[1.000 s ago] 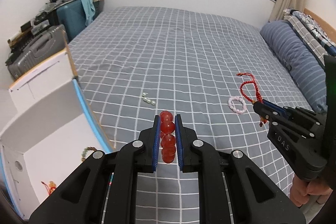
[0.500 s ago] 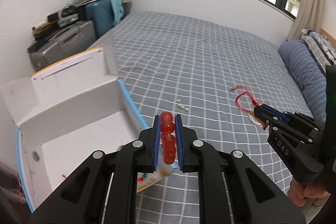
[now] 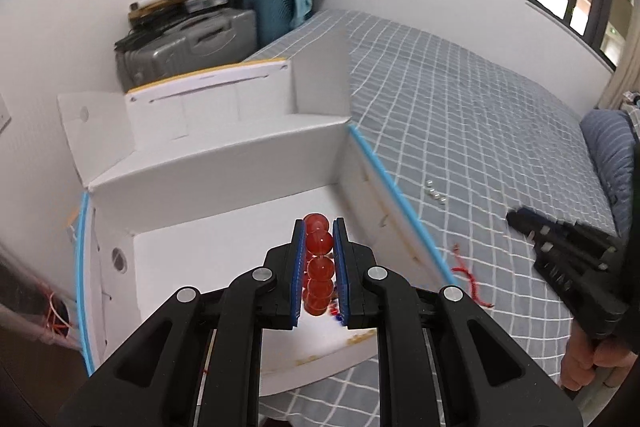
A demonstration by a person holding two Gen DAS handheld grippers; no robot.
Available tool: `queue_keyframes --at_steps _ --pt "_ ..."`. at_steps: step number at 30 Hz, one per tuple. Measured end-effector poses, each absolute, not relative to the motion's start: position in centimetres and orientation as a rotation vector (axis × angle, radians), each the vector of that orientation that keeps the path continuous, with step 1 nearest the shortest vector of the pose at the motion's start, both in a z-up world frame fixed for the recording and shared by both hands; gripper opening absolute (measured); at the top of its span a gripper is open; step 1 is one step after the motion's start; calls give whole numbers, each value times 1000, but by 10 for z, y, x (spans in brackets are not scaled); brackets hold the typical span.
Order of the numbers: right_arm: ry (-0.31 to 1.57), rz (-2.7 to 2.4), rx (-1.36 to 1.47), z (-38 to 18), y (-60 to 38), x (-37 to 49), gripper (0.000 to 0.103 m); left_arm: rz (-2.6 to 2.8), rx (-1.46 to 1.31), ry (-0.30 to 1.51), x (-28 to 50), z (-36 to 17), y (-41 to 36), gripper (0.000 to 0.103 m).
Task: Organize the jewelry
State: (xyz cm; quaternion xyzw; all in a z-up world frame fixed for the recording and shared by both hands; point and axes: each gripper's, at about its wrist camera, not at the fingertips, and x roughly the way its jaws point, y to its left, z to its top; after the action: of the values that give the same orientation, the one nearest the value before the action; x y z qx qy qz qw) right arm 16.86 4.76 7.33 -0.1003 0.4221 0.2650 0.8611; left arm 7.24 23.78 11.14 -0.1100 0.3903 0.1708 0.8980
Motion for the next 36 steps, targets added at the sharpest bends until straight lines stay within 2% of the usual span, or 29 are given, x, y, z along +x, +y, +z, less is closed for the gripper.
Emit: queue_keyframes --at_steps 1,2,10,19,21,25,26,36 --pt "920 553 -204 60 45 172 36 358 -232 811 71 109 242 13" --pt "944 553 -201 50 44 176 39 363 -237 813 70 106 246 13" --pt "1146 545 -198 -34 21 199 49 380 -282 849 64 81 267 13" --pt "1183 545 -259 -61 32 196 51 402 -291 856 60 75 279 13" --pt "1181 534 -271 -64 32 195 47 401 -291 857 59 74 279 13" --pt "1168 515 -292 -63 31 193 14 399 -290 859 60 74 275 13" --pt "1163 503 -292 -62 31 194 12 398 -291 858 60 74 275 13" --pt "1021 442 -248 -9 23 197 11 397 -280 850 60 78 272 13"
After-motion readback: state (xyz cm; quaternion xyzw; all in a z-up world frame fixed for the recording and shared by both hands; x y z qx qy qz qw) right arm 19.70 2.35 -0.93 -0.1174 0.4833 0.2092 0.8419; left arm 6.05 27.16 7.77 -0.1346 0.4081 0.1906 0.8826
